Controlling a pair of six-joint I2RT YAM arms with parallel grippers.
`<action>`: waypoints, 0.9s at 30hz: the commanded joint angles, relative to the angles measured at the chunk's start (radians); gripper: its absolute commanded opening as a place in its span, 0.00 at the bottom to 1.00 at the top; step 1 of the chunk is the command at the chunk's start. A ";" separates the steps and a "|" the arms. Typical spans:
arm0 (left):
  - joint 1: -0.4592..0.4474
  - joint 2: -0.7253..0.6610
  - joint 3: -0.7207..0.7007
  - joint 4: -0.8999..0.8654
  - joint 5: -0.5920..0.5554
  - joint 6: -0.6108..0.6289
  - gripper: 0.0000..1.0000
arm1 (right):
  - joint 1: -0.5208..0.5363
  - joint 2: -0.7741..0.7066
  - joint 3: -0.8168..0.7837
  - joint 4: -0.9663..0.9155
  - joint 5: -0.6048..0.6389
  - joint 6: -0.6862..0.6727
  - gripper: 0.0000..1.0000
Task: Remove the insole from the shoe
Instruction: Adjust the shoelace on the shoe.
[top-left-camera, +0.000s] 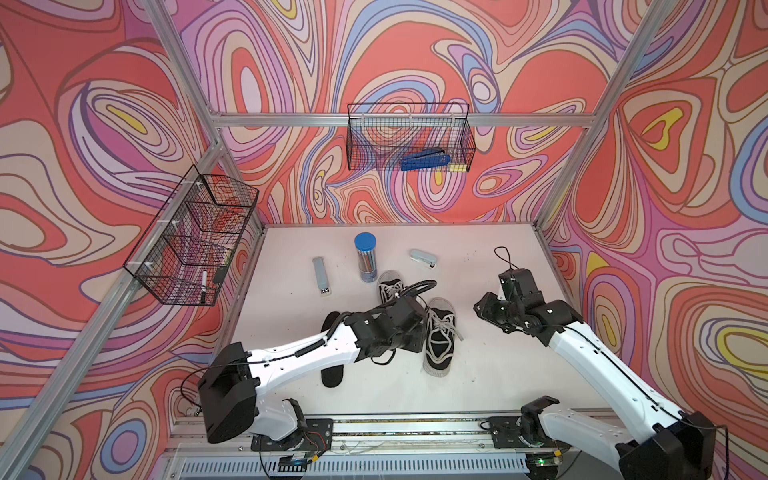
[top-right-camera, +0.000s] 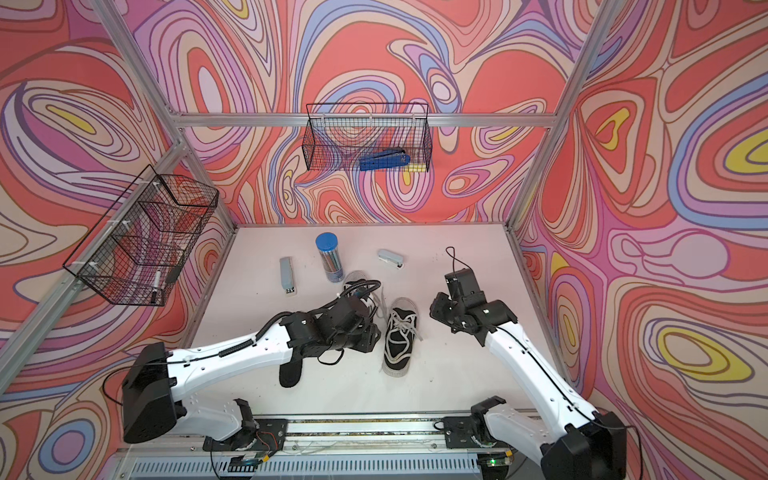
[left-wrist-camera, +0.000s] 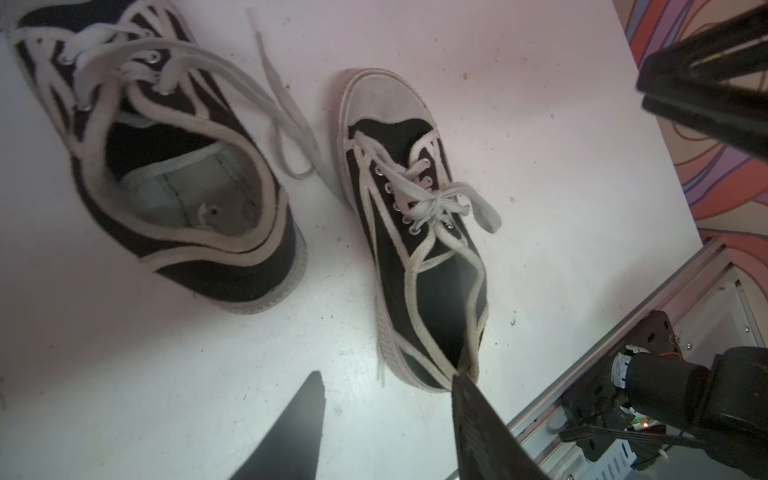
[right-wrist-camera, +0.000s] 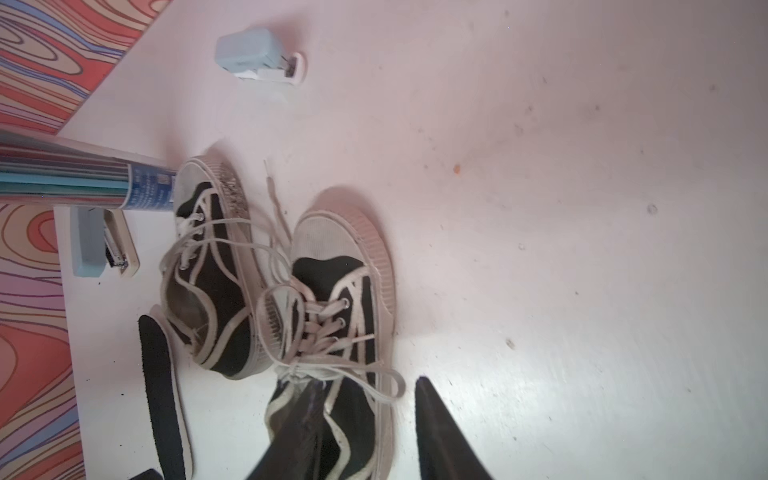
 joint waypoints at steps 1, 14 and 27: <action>-0.010 0.053 0.030 -0.001 0.019 0.049 0.53 | -0.002 -0.026 -0.109 0.070 -0.174 0.102 0.42; -0.006 0.262 0.132 0.031 0.073 0.056 0.51 | -0.002 -0.098 -0.424 0.453 -0.359 0.321 0.63; -0.001 0.303 0.135 0.017 0.063 0.046 0.12 | -0.002 0.021 -0.377 0.565 -0.295 0.262 0.05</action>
